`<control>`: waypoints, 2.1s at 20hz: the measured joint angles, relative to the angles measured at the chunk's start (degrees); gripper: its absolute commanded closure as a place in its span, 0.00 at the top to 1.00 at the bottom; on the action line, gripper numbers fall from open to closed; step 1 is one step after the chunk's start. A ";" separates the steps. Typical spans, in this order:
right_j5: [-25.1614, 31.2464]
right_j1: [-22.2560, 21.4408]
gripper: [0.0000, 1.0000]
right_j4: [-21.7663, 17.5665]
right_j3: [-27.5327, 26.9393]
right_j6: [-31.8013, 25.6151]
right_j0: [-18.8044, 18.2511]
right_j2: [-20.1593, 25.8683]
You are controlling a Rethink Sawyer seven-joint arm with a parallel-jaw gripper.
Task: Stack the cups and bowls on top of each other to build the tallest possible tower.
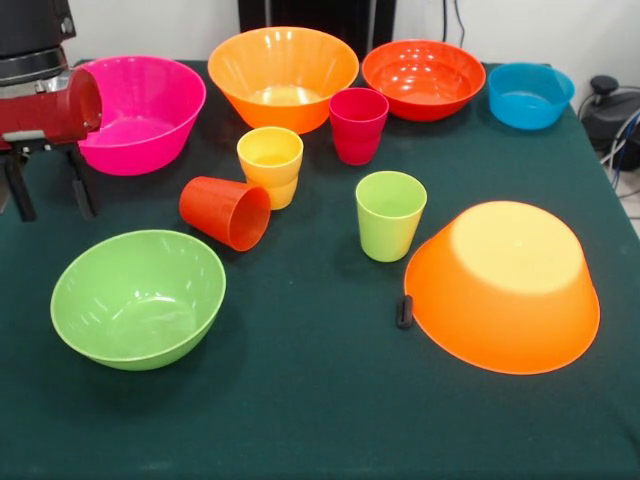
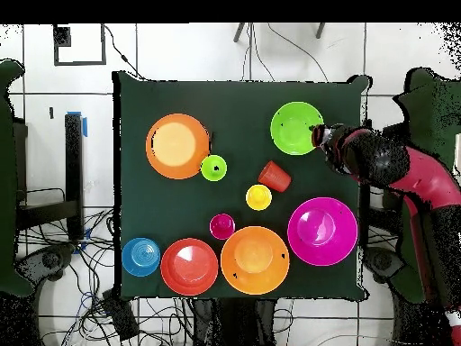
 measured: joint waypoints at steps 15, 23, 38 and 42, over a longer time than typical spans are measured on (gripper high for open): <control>-3.21 3.37 1.00 3.33 0.73 0.00 -0.21 0.00; -3.23 5.17 1.00 3.58 0.83 0.00 -0.24 0.00; -3.23 9.82 1.00 3.59 0.80 0.00 -0.37 -0.01; -3.23 10.00 1.00 3.59 0.81 0.00 -0.37 -0.01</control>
